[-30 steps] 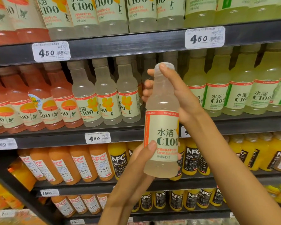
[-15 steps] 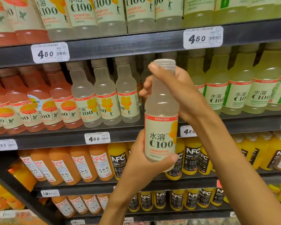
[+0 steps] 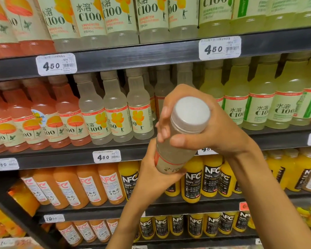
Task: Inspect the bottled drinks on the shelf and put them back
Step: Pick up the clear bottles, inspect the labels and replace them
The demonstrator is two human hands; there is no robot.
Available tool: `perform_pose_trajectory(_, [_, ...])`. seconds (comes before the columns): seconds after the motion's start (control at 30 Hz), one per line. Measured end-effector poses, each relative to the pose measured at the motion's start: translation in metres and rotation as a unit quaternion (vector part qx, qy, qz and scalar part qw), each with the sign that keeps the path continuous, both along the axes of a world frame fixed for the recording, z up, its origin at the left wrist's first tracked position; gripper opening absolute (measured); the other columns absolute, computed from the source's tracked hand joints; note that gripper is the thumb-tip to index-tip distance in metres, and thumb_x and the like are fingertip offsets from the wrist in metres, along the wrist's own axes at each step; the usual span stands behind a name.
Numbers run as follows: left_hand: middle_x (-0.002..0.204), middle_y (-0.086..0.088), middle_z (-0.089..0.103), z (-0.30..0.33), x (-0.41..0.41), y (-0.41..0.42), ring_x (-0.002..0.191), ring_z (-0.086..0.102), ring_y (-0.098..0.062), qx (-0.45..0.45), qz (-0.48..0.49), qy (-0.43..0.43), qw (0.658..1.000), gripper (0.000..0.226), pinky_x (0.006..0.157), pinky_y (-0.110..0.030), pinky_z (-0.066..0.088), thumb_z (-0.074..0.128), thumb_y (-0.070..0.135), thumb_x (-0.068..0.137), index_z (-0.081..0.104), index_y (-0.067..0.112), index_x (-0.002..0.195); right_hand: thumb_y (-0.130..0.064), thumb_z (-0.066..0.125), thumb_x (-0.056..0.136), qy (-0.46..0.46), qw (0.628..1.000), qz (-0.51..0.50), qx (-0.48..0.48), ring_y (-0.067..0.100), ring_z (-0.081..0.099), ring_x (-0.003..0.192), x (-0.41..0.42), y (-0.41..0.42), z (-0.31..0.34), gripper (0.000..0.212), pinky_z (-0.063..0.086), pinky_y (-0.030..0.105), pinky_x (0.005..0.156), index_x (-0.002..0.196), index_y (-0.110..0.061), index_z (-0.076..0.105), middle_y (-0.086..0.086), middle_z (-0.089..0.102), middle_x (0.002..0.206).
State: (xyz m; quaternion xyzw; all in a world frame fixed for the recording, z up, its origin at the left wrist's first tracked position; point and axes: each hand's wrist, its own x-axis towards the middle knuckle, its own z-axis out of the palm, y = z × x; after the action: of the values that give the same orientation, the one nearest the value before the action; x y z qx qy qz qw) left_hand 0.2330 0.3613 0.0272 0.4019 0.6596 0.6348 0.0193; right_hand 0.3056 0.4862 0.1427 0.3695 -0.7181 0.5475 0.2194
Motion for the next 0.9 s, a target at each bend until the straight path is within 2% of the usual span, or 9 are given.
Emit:
perform_pose_trajectory(0.17, [0.103,0.014,0.069,0.018,0.014,-0.012,0.095,0.068,-0.006,-0.029,-0.068,0.016,0.997,0.064,0.069,-0.016,0.054,0.084,0.027,0.06,0.053,0.05,0.111,-0.04,0.076,0.074,-0.022,0.987,0.052,-0.151,0.02,0.065,0.074,-0.008,0.006,0.009,0.049,0.05,0.03,0.071,0.106,-0.011,0.053,0.0,0.066,0.08])
perform_pose_trajectory(0.33, [0.102,0.011,0.071,0.024,0.027,-0.019,0.095,0.069,-0.01,-0.074,-0.114,-0.039,0.99,0.059,0.071,-0.023,0.057,0.081,0.038,0.058,0.056,0.041,0.111,-0.04,0.08,0.069,-0.138,0.935,0.168,-0.281,0.022,0.067,0.07,-0.023,0.017,0.001,0.06,0.055,0.033,0.07,0.11,-0.007,0.053,0.009,0.067,0.078])
perform_pose_trajectory(0.4, [0.101,0.012,0.071,0.022,0.03,-0.02,0.094,0.069,-0.008,-0.09,-0.126,-0.07,0.985,0.058,0.07,-0.019,0.055,0.078,0.042,0.056,0.056,0.039,0.11,-0.039,0.079,0.07,-0.169,0.92,0.149,-0.322,0.017,0.065,0.065,-0.028,0.018,-0.007,0.053,0.055,0.03,0.068,0.106,-0.009,0.054,0.005,0.065,0.074])
perform_pose_trajectory(0.47, [0.102,0.014,0.071,0.02,0.032,-0.021,0.095,0.068,-0.006,-0.099,-0.145,-0.116,0.978,0.059,0.071,-0.016,0.053,0.076,0.045,0.057,0.054,0.037,0.111,-0.037,0.071,0.081,-0.206,0.908,0.094,-0.351,0.013,0.062,0.06,-0.033,0.018,-0.013,0.036,0.054,0.028,0.066,0.1,-0.011,0.055,0.001,0.062,0.07])
perform_pose_trajectory(0.53, [0.106,0.011,0.071,0.019,0.033,-0.023,0.1,0.068,-0.009,-0.098,-0.159,-0.156,0.97,0.06,0.076,-0.019,0.054,0.075,0.047,0.059,0.053,0.038,0.114,-0.038,0.059,0.089,-0.257,0.893,0.053,-0.366,0.011,0.061,0.059,-0.038,0.019,-0.015,0.025,0.055,0.027,0.064,0.096,-0.013,0.056,0.0,0.06,0.069])
perform_pose_trajectory(0.67, [0.11,-0.003,0.071,0.021,0.035,-0.027,0.104,0.067,-0.018,-0.069,-0.182,-0.225,0.955,0.062,0.082,-0.027,0.055,0.075,0.042,0.059,0.055,0.031,0.117,-0.046,0.05,0.093,-0.326,0.853,0.055,-0.403,0.012,0.062,0.063,-0.046,0.023,-0.017,0.034,0.056,0.027,0.069,0.096,-0.013,0.057,0.001,0.061,0.071])
perform_pose_trajectory(0.77, [0.11,-0.011,0.071,0.026,0.039,-0.029,0.1,0.069,-0.025,-0.007,-0.227,-0.305,0.925,0.067,0.082,-0.034,0.057,0.081,0.035,0.062,0.054,0.018,0.121,-0.047,0.051,0.09,-0.342,0.835,0.084,-0.424,0.015,0.064,0.071,-0.051,0.023,-0.02,0.038,0.054,0.03,0.077,0.096,-0.01,0.059,0.004,0.062,0.078])
perform_pose_trajectory(0.83, [0.112,-0.019,0.068,0.03,0.043,-0.031,0.098,0.068,-0.029,0.053,-0.289,-0.364,0.884,0.069,0.081,-0.039,0.057,0.083,0.034,0.068,0.056,0.007,0.126,-0.041,0.056,0.087,-0.363,0.803,0.112,-0.46,0.014,0.065,0.072,-0.055,0.021,-0.023,0.033,0.056,0.029,0.075,0.096,-0.009,0.058,0.003,0.063,0.079])
perform_pose_trajectory(0.9, [0.112,-0.024,0.065,0.032,0.044,-0.031,0.098,0.068,-0.03,0.096,-0.341,-0.392,0.849,0.062,0.08,-0.04,0.056,0.082,0.035,0.072,0.063,0.003,0.121,-0.038,0.06,0.083,-0.389,0.771,0.13,-0.487,0.013,0.065,0.069,-0.059,0.017,-0.024,0.03,0.056,0.026,0.072,0.094,-0.01,0.057,0.002,0.061,0.077])
